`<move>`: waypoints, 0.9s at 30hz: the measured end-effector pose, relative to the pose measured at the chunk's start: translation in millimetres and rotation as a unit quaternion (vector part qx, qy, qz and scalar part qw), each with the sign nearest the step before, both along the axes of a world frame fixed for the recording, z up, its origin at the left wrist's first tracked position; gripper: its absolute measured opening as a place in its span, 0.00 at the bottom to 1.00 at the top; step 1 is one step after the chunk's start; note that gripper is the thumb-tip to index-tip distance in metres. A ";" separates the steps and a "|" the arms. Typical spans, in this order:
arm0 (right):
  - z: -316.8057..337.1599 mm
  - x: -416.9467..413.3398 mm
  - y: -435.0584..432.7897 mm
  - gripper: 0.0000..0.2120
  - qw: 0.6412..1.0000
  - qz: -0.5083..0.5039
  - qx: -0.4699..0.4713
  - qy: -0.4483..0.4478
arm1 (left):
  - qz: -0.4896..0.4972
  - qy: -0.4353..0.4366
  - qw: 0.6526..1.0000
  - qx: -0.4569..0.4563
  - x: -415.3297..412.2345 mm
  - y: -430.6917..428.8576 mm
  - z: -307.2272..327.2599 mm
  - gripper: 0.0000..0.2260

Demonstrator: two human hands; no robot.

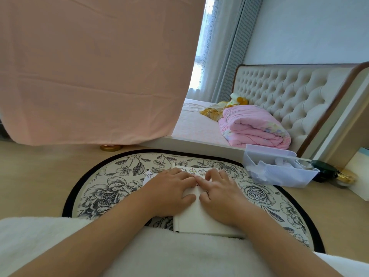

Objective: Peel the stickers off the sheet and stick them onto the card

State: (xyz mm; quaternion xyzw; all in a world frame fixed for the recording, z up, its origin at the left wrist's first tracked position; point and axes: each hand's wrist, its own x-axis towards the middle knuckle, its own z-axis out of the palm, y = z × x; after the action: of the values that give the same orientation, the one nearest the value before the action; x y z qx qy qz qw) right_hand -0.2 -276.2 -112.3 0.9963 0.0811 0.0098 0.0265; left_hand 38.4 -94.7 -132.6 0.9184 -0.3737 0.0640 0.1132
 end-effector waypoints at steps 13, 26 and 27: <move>-2.2 -12.8 -4.5 0.29 1.000 0.005 0.024 -0.012 | 0.053 -0.036 0.989 0.132 7.3 -12.7 10.5 0.36; -2.6 0.0 -1.8 0.30 1.000 -0.010 0.011 0.022 | 0.038 -0.092 0.994 0.035 -3.0 -12.2 3.3 0.37; -2.9 -0.2 -1.9 0.30 1.000 -0.009 0.014 0.021 | 0.030 -0.095 0.995 0.027 -4.9 -10.6 3.3 0.36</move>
State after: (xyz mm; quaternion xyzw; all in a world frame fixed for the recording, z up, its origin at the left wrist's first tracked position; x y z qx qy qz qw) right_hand -0.4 -278.1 -115.2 0.9973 0.0723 -0.0103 0.0111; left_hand 33.5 -105.3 -129.3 0.9218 -0.3567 0.1436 0.0501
